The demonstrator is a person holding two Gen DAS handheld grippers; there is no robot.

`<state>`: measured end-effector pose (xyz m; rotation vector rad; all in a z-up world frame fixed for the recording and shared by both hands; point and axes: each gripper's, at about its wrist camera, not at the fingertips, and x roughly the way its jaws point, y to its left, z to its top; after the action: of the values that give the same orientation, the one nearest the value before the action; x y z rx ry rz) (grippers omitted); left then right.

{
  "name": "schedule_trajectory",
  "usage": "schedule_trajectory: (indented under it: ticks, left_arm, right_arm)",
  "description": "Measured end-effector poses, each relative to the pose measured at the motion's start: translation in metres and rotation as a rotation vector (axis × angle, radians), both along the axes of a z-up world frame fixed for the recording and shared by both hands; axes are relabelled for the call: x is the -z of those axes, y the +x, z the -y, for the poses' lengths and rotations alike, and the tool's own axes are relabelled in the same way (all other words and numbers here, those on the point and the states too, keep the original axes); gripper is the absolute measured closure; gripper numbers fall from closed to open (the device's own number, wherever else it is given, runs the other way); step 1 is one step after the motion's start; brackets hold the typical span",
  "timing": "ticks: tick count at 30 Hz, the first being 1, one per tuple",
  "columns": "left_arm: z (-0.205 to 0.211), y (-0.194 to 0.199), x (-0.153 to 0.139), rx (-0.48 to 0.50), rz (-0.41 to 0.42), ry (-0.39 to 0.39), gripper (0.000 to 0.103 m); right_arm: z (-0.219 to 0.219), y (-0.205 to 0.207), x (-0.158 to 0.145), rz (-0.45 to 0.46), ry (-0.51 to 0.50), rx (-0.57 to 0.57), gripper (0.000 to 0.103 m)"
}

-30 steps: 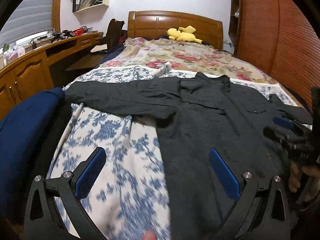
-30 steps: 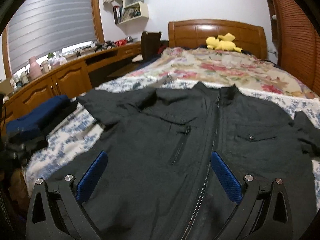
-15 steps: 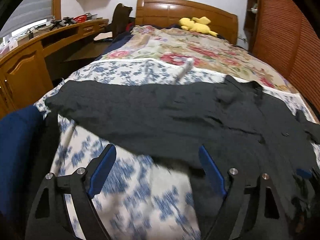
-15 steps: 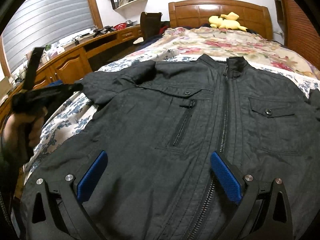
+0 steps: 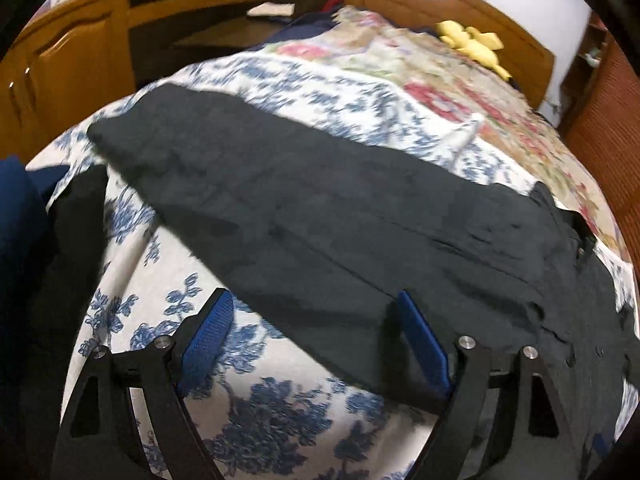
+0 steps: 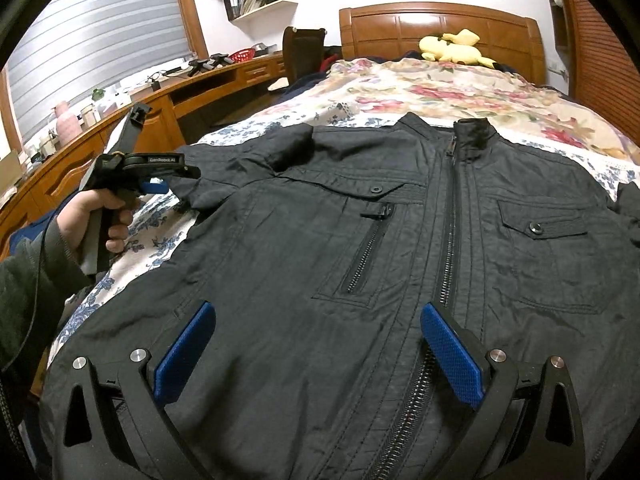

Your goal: Fold large clothes

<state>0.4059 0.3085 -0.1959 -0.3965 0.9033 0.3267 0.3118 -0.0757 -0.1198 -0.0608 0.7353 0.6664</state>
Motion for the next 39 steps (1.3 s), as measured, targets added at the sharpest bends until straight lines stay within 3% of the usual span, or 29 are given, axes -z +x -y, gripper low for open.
schedule_trajectory:
  ticks: [2, 4, 6, 7, 8, 9, 11, 16, 23, 34, 35, 37, 39]
  left_arm:
    - [-0.004, 0.003, 0.006, -0.01, -0.018, -0.025, 0.018]
    - [-0.005, 0.006, 0.01, -0.014, -0.028, -0.036, 0.026]
    - [-0.003, 0.011, 0.01, -0.011, -0.043, -0.02, 0.058]
    - [-0.004, 0.013, 0.009, -0.011, -0.044, -0.017, 0.066]
    - [-0.003, 0.016, 0.008, -0.004, -0.043, -0.022, 0.086]
    - [-0.003, 0.019, 0.007, 0.005, -0.047, -0.038, 0.096]
    - [-0.001, 0.024, 0.002, 0.01, -0.05, -0.04, 0.099]
    - [0.041, 0.018, -0.049, 0.058, 0.034, 0.117, 0.1]
    - [0.144, -0.006, -0.116, 0.286, 0.154, 0.2, 0.1]
    - [0.211, -0.029, -0.106, 0.424, 0.116, 0.279, 0.099]
    - [0.213, -0.03, -0.103, 0.429, 0.108, 0.282, 0.096]
    - [0.217, -0.034, -0.102, 0.432, 0.105, 0.286, 0.08]
    - [0.216, -0.041, -0.109, 0.423, 0.137, 0.287, 0.048]
  right_arm:
    - [0.0, 0.0, 0.0, 0.0, 0.002, 0.0, 0.001]
    - [0.001, 0.0, 0.0, 0.0, 0.004, 0.0, 0.001]
    - [0.001, -0.001, 0.0, 0.002, 0.005, -0.001, 0.001]
    - [0.0, -0.001, 0.0, 0.003, 0.005, -0.002, 0.001]
    - [0.0, -0.001, 0.0, 0.005, 0.006, -0.001, 0.001]
    - [0.0, -0.002, 0.0, 0.008, 0.009, -0.002, 0.001]
    - [0.0, -0.002, 0.0, 0.012, 0.012, -0.002, 0.001]
    - [0.003, -0.004, -0.002, 0.018, 0.021, 0.001, 0.001]
    - [0.023, -0.007, -0.013, 0.066, 0.015, 0.031, 0.001]
    - [0.046, -0.006, -0.014, 0.073, 0.027, 0.093, 0.001]
    - [0.045, -0.005, -0.013, 0.073, 0.028, 0.095, 0.001]
    - [0.043, -0.006, -0.013, 0.075, 0.029, 0.099, 0.001]
    - [0.04, -0.006, -0.013, 0.074, 0.029, 0.099, 0.001]
